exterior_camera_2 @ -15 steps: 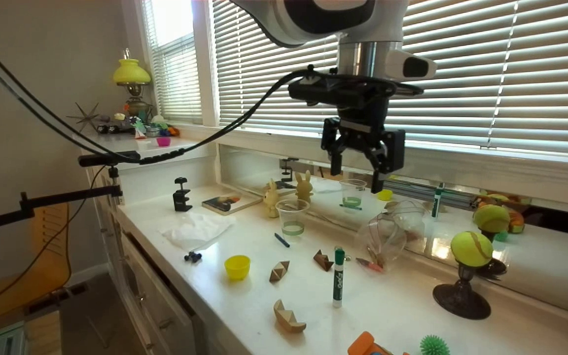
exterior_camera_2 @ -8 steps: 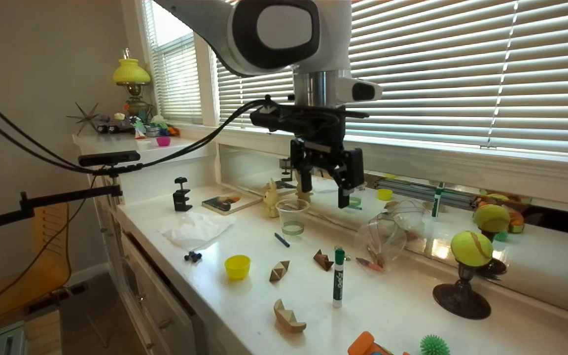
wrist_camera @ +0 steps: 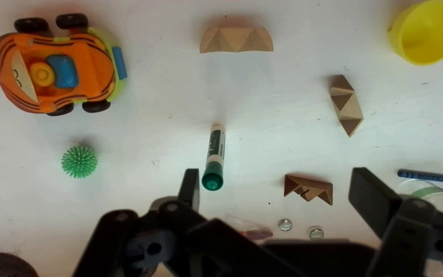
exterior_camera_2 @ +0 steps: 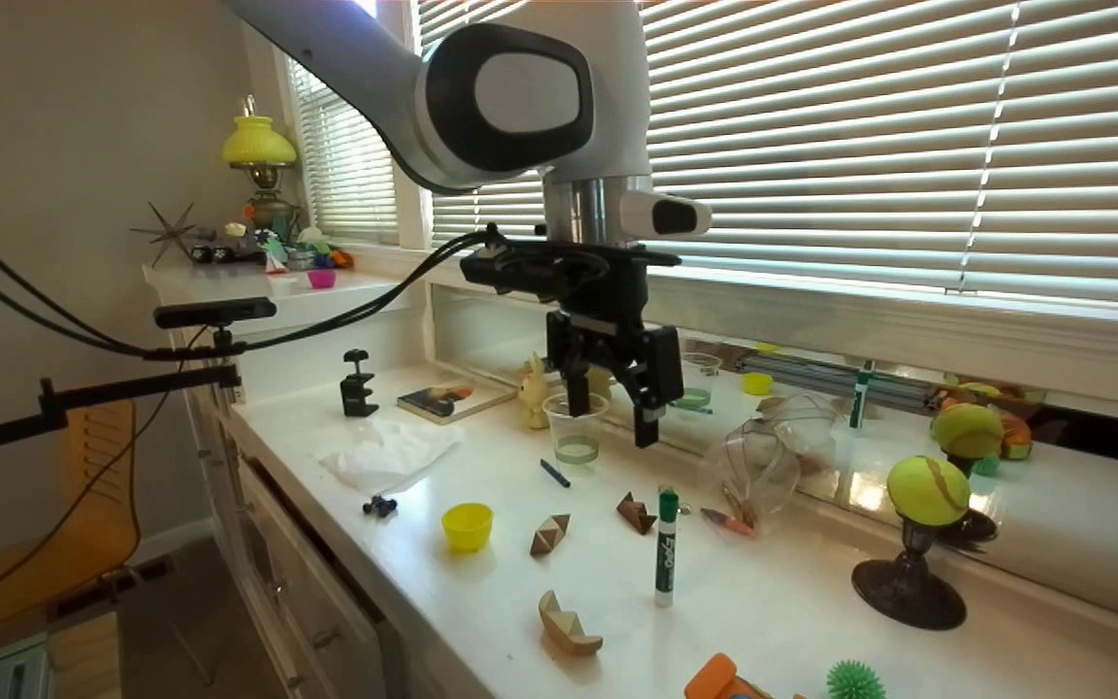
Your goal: Put the green ball on the candle holder
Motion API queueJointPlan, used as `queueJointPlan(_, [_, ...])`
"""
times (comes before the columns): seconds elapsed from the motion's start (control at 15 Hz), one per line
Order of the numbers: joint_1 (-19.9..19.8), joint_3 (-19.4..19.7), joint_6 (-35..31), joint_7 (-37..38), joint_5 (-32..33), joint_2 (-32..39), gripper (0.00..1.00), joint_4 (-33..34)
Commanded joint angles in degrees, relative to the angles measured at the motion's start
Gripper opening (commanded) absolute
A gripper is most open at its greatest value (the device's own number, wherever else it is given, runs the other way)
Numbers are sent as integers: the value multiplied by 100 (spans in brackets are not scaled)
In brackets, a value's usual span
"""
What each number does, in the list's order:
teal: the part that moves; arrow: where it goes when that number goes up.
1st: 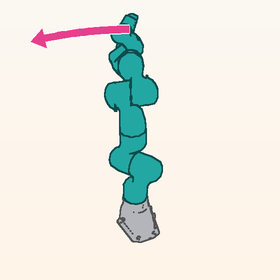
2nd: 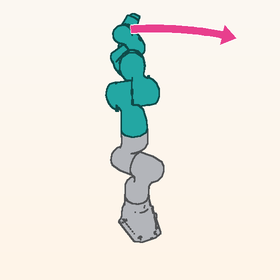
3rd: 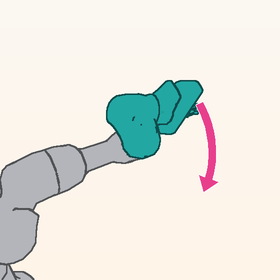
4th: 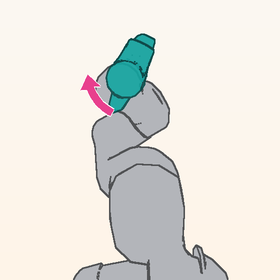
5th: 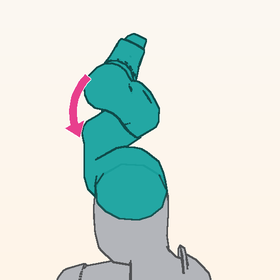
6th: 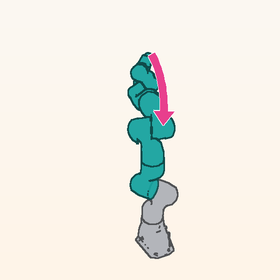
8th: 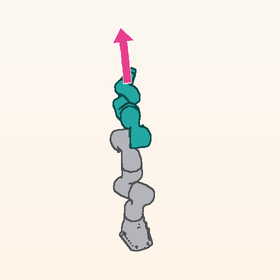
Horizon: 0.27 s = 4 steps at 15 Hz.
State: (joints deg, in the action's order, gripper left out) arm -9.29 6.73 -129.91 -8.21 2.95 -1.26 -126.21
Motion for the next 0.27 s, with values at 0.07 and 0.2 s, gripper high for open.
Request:
queueJointPlan(0.07, [51,51,22,5,-15,-4,100,-3])
queueJointPlan(0.2, [55,51,22,6,-17,-17,100,-27])
